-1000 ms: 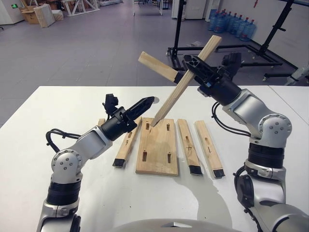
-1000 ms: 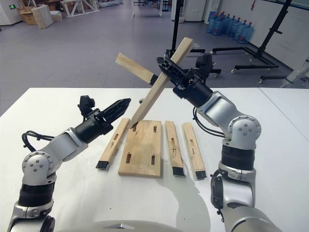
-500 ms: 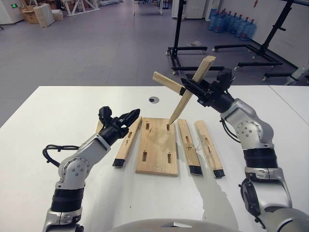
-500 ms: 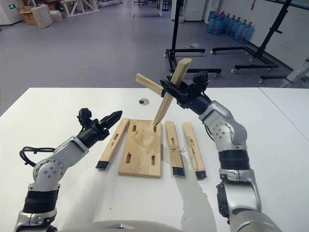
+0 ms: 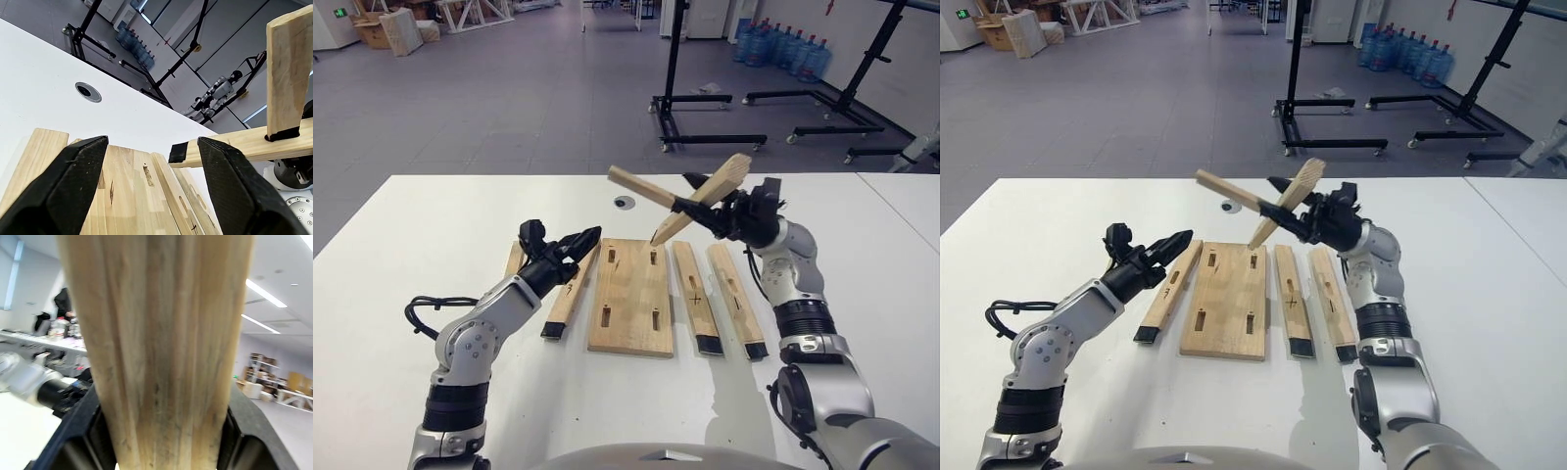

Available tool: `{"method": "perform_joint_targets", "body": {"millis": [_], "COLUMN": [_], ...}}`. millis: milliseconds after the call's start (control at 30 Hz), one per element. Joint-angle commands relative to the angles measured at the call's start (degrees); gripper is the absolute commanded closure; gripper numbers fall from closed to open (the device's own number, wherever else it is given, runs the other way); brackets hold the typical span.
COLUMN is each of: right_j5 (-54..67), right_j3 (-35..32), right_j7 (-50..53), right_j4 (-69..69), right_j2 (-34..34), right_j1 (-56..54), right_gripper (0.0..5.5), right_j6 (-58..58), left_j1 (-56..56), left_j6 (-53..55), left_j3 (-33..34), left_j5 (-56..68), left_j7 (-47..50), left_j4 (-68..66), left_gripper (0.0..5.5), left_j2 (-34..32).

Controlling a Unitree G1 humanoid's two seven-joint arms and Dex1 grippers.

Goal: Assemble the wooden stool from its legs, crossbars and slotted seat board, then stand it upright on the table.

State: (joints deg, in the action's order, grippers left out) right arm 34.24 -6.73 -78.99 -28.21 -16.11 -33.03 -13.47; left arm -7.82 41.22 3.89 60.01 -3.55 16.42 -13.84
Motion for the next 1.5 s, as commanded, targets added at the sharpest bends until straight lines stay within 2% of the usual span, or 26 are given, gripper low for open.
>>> {"method": "perform_joint_targets", "body": {"millis": [33, 267, 467, 1500], "right_j5": [-1.12, -5.83, -7.59, -6.17], "right_j3": [0.27, 0.1, 0.46, 0.76], "right_j7": [-1.88, -2.97, -2.54, -2.69], "right_j4": [-2.55, -8.27, -10.87, -6.3], "right_j2": [0.75, -1.03, 0.33, -0.07], "right_j1": [-0.4, -2.58, -2.59, -0.08], "right_gripper": [3.43, 3.43, 3.43, 3.43], "right_j6": [-1.08, -7.38, -10.75, -2.15], "left_j1": [0.53, 1.1, 1.39, 1.52], "left_j6": [1.09, 1.42, 1.56, 1.88], "left_j3": [0.44, 0.3, 0.22, 0.05], "left_j5": [-1.17, -2.66, -3.52, -6.26], "left_j7": [0.11, 0.05, -0.16, -1.29], "left_j4": [0.95, 1.72, 1.82, 1.82], "left_gripper": [2.16, 2.16, 2.16, 2.16], "left_j2": [0.67, 2.43, 3.52, 6.41]}}
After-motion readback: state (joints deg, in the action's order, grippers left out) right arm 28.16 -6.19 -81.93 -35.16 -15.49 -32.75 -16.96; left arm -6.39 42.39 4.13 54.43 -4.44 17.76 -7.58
